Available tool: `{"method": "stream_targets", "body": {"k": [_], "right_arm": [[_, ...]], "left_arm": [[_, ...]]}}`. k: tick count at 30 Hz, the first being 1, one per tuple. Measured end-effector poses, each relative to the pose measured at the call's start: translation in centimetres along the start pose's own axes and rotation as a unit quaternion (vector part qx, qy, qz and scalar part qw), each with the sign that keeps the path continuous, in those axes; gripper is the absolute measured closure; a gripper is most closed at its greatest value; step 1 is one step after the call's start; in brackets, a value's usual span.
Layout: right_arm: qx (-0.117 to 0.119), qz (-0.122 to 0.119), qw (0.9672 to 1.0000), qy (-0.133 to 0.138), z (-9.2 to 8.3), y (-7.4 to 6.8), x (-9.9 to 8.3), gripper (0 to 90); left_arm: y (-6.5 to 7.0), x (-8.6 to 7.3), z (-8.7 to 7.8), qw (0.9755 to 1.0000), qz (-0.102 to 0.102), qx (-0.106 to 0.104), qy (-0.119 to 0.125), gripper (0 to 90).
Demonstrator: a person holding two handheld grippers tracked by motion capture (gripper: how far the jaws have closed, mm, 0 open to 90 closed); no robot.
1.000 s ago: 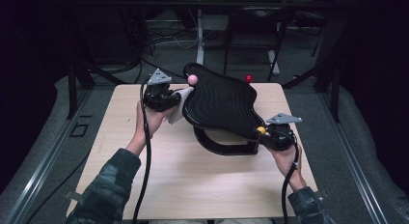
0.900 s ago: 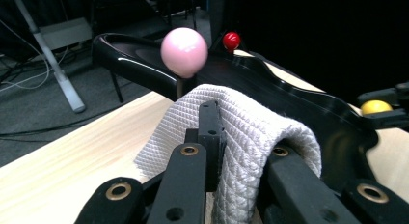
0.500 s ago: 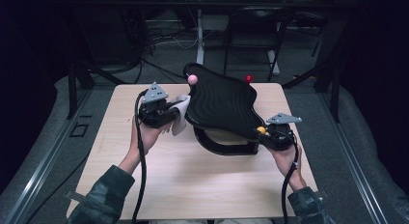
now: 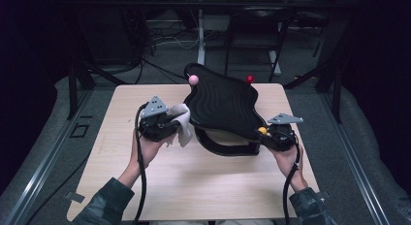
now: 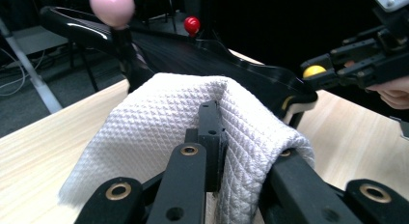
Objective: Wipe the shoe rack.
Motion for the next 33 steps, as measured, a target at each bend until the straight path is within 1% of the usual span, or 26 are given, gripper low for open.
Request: {"method": "stream_targets", "body": {"k": [3,4,5,8,12,13,16,19,20,24,26,30,33], "right_arm": [[0.000,0.000,1.0000,0.000,0.0,0.0,0.0,59.4],[0.000,0.000,1.0000,0.000,0.0,0.0,0.0,59.5],[0.000,0.000,1.0000,0.000,0.0,0.0,0.0,59.4],[0.001,0.000,1.0000,0.000,0.0,0.0,0.0,59.5],[0.002,-0.001,1.0000,0.000,0.0,0.0,0.0,59.5],[0.001,0.000,1.0000,0.000,0.0,0.0,0.0,59.5],[0.003,-0.001,1.0000,0.001,0.0,0.0,0.0,59.5],[0.001,-0.001,1.0000,0.002,0.1,0.0,0.0,59.5],[0.002,-0.001,1.0000,0.001,0.0,0.0,0.0,59.5],[0.003,-0.003,1.0000,0.002,0.1,0.1,0.0,59.5],[0.003,-0.001,1.0000,0.002,0.1,0.1,0.0,59.5],[0.005,-0.001,1.0000,0.003,0.1,0.1,0.0,59.5],[0.003,-0.001,1.0000,0.000,0.1,0.1,0.0,59.5]], "left_arm": [[0.5,-0.4,0.2,0.9999,-0.001,-0.010,0.001,84.5],[0.6,-0.5,0.3,0.9999,-0.001,-0.013,-0.001,84.5],[0.9,-0.5,0.4,0.9999,0.003,-0.015,-0.005,84.5],[1.3,-0.9,0.7,0.9996,0.003,-0.025,-0.010,84.5],[1.6,-1.5,1.0,0.9994,0.003,-0.031,-0.017,84.4],[1.6,-1.7,1.1,0.9992,0.005,-0.033,-0.023,84.4],[1.6,-2.0,1.4,0.9991,0.002,-0.033,-0.026,84.4],[1.6,-2.5,1.5,0.9988,0.009,-0.025,-0.040,84.3],[1.4,-2.7,1.6,0.9988,0.007,-0.023,-0.044,84.3],[0.5,-3.7,1.4,0.9988,-0.008,-0.010,-0.048,84.2],[-0.1,-4.0,1.0,0.9988,-0.019,-0.006,-0.045,84.1],[-1.1,-4.7,-0.5,0.9987,-0.039,0.003,-0.033,84.1],[-1.6,-5.2,-1.9,0.9983,-0.055,0.012,-0.018,84.1]]}}
Point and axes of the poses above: each handheld gripper's, and its own axes: z roughly forward along the jaws, x roughly out of its top, y roughly to its right, the point moved 2 cm from there along z, roughly forward along the jaws, and after that the axes turned 10 degrees about -z, right-handed, at the moved point
